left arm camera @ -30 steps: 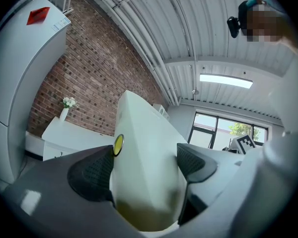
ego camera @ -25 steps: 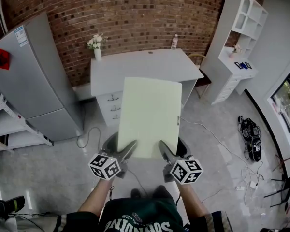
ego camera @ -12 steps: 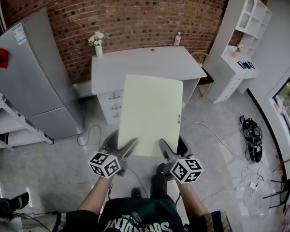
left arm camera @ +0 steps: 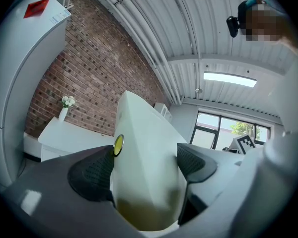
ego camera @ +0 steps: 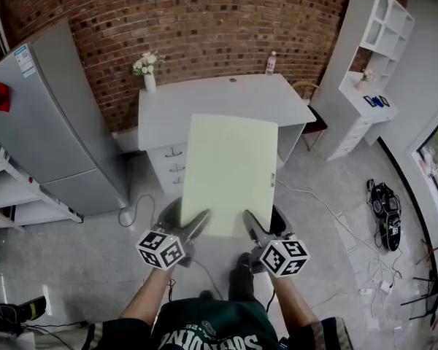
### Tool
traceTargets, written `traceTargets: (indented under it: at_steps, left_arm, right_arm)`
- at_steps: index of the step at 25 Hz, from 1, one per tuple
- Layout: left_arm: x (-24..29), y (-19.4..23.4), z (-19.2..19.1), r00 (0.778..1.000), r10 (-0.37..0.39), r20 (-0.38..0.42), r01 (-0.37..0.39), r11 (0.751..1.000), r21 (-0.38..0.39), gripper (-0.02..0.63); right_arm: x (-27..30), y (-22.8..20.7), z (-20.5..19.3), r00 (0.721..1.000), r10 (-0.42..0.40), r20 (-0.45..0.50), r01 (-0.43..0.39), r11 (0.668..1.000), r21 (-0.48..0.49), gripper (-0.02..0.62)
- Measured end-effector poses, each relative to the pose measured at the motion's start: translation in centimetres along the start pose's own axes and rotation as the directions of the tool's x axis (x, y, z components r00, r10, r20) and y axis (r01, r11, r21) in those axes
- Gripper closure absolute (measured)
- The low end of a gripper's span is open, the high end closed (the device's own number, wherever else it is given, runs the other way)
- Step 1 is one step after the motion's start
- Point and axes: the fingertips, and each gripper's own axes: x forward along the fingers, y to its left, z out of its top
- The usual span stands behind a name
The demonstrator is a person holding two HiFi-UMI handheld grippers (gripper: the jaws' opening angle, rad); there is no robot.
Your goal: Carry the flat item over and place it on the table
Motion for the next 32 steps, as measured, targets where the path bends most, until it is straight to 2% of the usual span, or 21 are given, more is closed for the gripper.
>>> traceTargets:
  at_steps: [6,17,32]
  left_arm:
    - [4.5,1.6,0.6,1.0,0.013,0.0,-0.013,1.0,0.004,0.201]
    - [13.1,5.2,2.7,0.997,0.079,0.005,-0.079,0.997,0.007,0.2]
    - [22.3,6.2,3.0,0.987,0.158,0.021,-0.158,0.987,0.005,0.201]
  right_arm:
    - [3.6,-3.1,1.7,1.0,0.014,-0.003,-0.014,1.0,-0.003,0.232]
    - [11.7,-8.6,5.7,0.996,0.074,-0.043,-0.074,0.997,0.0,0.235]
    - [17.7,-16.2,9.7,0.985,0.149,-0.087,-0.15,0.989,-0.007,0.239]
